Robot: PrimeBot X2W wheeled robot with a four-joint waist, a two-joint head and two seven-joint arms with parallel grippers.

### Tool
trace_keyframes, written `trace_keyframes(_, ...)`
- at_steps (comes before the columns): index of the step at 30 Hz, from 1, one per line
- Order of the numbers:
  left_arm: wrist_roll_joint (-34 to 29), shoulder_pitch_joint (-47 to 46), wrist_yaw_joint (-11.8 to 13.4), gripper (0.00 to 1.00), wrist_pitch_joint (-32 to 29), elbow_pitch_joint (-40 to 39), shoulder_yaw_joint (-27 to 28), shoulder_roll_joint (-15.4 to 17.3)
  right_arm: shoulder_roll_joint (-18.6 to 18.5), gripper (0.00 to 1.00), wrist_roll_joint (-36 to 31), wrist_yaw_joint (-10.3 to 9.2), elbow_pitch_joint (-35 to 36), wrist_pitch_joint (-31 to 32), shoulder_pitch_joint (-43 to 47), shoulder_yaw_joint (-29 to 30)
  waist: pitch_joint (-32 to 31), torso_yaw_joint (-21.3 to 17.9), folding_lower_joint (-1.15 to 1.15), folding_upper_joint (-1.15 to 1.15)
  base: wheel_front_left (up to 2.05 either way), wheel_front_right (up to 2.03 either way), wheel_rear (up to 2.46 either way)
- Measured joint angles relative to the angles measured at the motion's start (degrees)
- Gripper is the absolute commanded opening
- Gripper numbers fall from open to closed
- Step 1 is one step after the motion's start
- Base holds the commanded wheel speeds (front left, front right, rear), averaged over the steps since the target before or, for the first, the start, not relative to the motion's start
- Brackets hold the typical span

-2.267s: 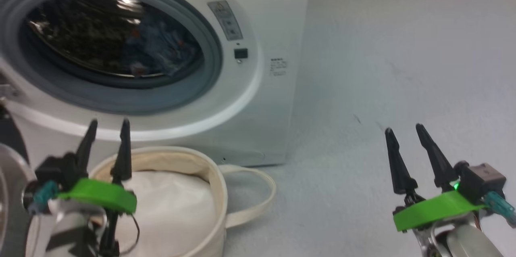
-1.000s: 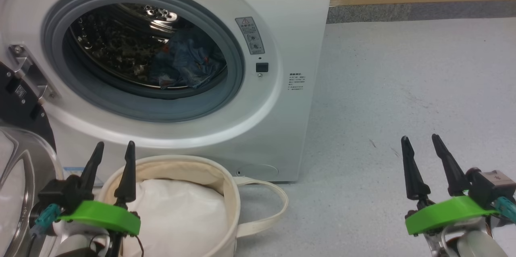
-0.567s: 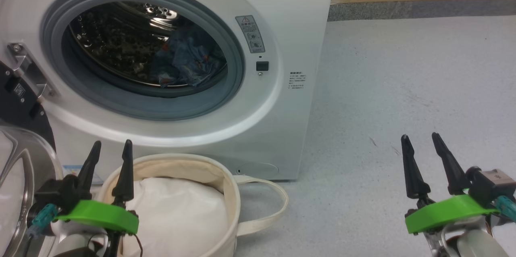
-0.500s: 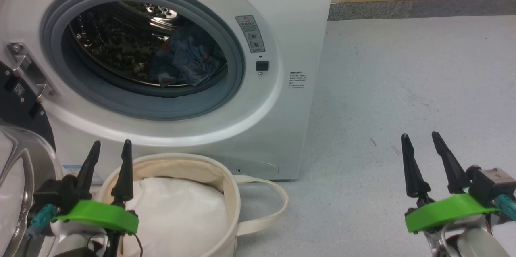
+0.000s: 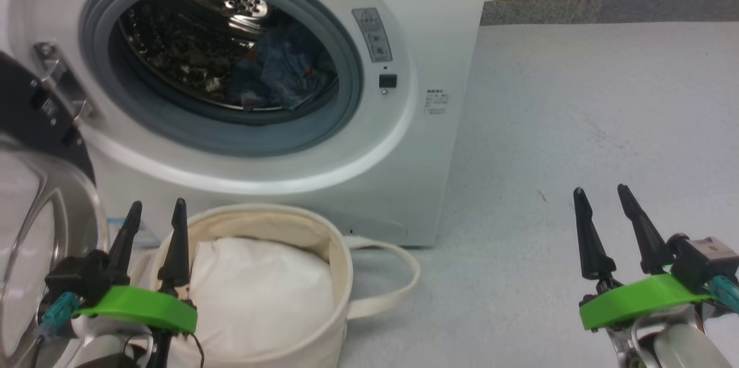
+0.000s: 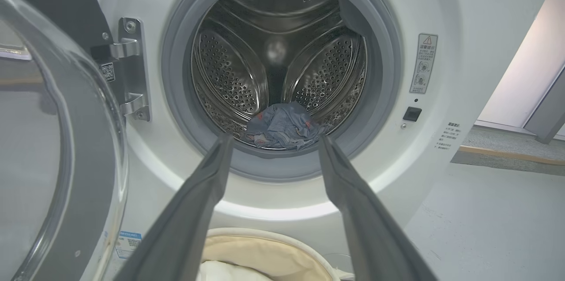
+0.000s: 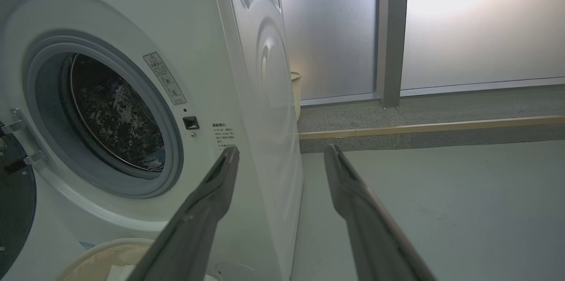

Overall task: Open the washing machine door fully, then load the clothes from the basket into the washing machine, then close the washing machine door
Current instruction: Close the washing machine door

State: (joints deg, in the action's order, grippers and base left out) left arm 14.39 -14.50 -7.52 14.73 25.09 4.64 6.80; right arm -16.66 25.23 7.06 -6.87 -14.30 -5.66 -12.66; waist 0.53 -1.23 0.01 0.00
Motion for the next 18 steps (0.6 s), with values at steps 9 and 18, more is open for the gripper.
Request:
trace_keyframes(9, 0.94, 0.02, 0.0, 1.0, 0.0, 0.41, -0.05, -0.04, 0.04, 1.0, 0.16, 0.0, -0.02, 0.0, 0.03, 0.01, -0.29, 0.14, -0.01, 0.0, -2.22, 1.89, 0.34)
trace_keyframes(18, 1.43, 0.07, 0.0, 1.0, 0.0, 1.04, -0.27, -0.02, 0.05, 1.0, 0.16, 0.0, -0.05, 0.0, 0.13, 0.02, -0.64, 0.4, -0.02, 0.0, -1.15, 1.15, 0.0)
